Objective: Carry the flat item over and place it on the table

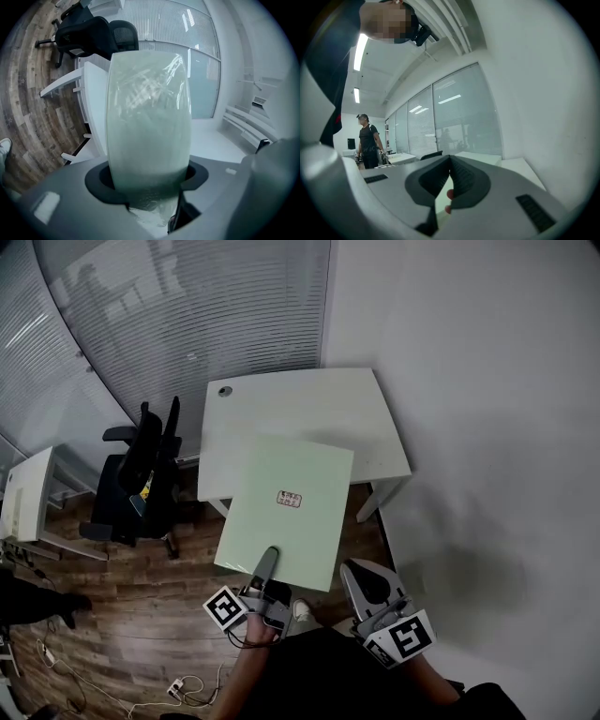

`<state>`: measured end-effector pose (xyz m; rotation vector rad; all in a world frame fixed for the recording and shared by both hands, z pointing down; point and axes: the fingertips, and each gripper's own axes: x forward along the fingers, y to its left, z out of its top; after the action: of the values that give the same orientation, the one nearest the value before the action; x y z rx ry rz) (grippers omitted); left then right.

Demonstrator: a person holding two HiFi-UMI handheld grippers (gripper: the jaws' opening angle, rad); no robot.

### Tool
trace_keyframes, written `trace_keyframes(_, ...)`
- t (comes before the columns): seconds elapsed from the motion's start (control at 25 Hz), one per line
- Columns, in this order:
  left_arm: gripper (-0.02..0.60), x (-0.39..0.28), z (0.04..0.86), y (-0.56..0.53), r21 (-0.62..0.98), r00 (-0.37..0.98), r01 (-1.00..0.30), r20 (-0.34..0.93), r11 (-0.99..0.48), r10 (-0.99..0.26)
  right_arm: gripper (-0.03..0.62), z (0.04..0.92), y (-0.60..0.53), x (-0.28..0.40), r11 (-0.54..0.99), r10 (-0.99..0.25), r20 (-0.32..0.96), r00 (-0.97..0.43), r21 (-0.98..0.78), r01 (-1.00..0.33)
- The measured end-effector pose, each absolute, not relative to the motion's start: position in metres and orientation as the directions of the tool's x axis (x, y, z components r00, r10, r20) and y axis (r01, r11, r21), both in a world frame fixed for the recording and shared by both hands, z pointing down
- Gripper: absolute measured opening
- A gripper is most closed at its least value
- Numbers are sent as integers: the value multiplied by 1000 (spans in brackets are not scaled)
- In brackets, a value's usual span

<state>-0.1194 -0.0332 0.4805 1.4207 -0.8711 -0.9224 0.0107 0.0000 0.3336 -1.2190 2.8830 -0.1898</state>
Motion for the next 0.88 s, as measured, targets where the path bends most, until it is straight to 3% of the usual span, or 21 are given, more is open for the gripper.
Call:
trace_keyframes(0.28,278,-135,492,-52,1000,405,-6,-16,-20,-914,0,343,-21,-1,685,-711,107,-695,-113,-719)
trace_keyframes(0.52,278,-134,502,-59,1000,399,-14,23,19,-917,0,333,-35,-5,707,-696,58,-716,-120,-697)
trace_keyframes(0.88,278,-139,514,-88,999,356,-9,42,42,-933,0,341,-82,-1,715,-679,104,-727,-132,-687)
